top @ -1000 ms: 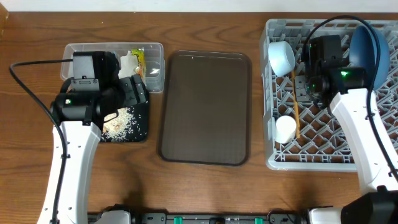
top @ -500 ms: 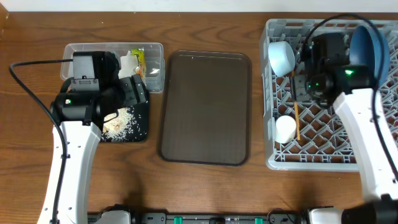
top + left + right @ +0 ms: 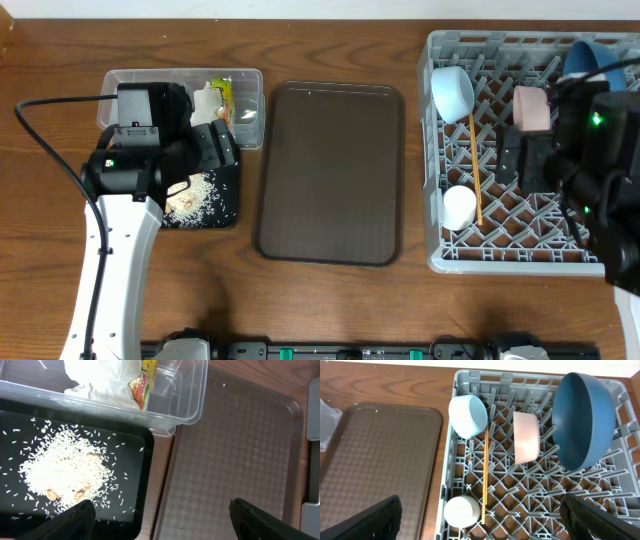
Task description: Sort waste into correct bins and load items into the dishwasher rack
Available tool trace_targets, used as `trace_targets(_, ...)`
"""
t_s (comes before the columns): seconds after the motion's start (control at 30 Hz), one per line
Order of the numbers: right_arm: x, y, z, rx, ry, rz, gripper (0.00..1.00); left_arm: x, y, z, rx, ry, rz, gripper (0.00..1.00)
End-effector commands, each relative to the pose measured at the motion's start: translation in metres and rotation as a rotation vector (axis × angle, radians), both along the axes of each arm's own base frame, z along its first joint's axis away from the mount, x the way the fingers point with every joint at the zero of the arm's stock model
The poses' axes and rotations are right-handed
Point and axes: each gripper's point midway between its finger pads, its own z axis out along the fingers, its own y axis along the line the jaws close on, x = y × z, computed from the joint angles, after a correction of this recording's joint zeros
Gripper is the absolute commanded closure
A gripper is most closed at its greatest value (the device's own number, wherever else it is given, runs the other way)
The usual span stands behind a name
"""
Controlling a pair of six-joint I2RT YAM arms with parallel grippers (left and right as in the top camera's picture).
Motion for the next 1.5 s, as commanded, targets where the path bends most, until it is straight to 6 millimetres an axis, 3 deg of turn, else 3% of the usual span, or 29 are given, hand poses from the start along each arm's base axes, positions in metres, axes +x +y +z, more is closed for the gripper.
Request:
trace_targets(0.0,-0.013,-0.002,0.009,0.004,-0.029,-0.009,0.01,0.003,0.003,0.005,0.012,-0.011,0.009,0.12)
trace_targets(0.27,-0.035,-0.019,0.037,-0.026,-0.191,-0.046,0.01,0.003,0.003,0.005,0.012,-0.011,0.009,0.12)
trace_targets(0.47,-0.042,-0.032,0.025,-0.036,-0.356,-0.048,0.01,0.003,0.003,0.005,0.012,-0.011,0.009,0.12)
trace_targets(0.73,-0.043,-0.027,-0.039,-0.006,-0.523,0.007,0.01,0.003,0.003,0.005,0.012,-0.011,0.009,0.12)
trace_targets(1.03,-0.035,-0.006,-0.08,0.023,-0.74,0.132,0.01,0.003,0.003,0.005,0.012,-0.011,0.009,0.12)
trace_targets(1.47,-0.037,-0.007,-0.157,0.081,-0.771,0.104,0.01,0.003,0.003,0.005,0.012,-0.011,0.009,0.11)
